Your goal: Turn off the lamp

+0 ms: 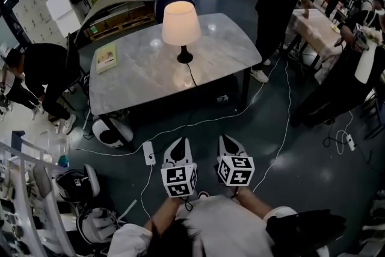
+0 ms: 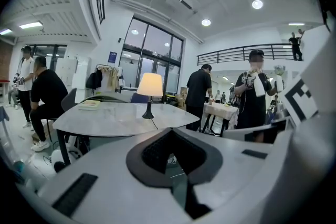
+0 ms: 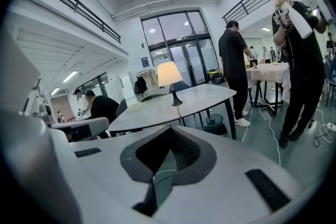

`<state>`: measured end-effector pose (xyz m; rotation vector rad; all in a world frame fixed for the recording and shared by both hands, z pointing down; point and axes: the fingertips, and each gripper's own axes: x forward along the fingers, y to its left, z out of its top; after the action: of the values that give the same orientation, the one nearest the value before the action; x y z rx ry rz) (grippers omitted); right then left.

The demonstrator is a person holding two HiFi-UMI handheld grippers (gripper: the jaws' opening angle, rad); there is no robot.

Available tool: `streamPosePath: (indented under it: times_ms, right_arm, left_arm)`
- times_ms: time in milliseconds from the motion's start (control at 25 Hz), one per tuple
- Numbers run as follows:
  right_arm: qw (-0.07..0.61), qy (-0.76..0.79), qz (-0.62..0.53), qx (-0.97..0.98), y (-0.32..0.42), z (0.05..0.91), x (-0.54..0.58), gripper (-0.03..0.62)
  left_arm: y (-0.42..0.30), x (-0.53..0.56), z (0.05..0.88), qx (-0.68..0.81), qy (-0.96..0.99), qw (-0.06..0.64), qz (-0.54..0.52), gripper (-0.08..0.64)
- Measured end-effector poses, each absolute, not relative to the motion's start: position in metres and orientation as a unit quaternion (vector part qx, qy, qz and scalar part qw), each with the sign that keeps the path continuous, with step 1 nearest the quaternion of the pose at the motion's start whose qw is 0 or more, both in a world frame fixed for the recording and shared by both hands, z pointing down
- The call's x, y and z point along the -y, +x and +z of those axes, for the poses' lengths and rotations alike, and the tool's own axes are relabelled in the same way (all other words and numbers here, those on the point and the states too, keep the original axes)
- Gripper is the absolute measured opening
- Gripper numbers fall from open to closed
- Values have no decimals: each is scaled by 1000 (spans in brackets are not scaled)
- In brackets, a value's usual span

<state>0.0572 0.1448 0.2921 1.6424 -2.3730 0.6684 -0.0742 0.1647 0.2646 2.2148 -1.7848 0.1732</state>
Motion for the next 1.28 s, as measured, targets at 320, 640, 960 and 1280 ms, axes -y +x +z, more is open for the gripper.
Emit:
streamPosePath:
  times_ms: [320, 640, 960, 1280]
  right_arm:
    - [101, 553, 232, 794, 61, 300, -140, -1]
    - [116, 546, 226, 798, 53, 304, -117, 0]
    - [119, 542, 221, 802, 37, 293, -77, -1]
    - [124, 546, 215, 800, 26, 294, -38, -1]
  left_arm:
    - [-72, -153, 271, 616, 770, 154, 66, 6]
    - [-68, -126, 277, 610, 774, 156, 67, 6]
    - [-83, -89, 269, 616, 769, 159, 61, 6]
    - [-96, -43, 271, 615, 770, 166, 51, 6]
